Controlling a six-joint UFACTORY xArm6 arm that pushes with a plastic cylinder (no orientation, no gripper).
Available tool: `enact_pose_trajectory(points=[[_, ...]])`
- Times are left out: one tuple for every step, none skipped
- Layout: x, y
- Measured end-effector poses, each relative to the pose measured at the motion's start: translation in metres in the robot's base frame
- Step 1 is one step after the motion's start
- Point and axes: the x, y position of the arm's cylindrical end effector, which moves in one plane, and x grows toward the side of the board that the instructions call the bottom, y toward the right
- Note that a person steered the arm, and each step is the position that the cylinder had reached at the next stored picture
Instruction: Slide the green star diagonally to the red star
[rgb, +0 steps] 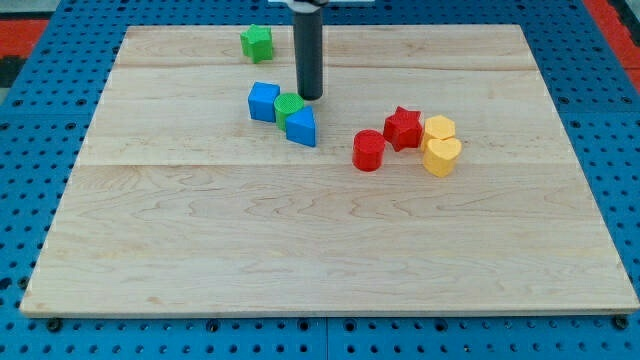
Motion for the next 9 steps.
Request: enact_pose_trajectory(points=[[-0.018, 0.054], [-0.065, 0.067], [-0.101, 0.005], [-0.12, -0.07], [-0.123, -0.118], [-0.087, -0.11], [-0.046, -0.063], [-0.056, -0.056], [-0.059, -0.023]])
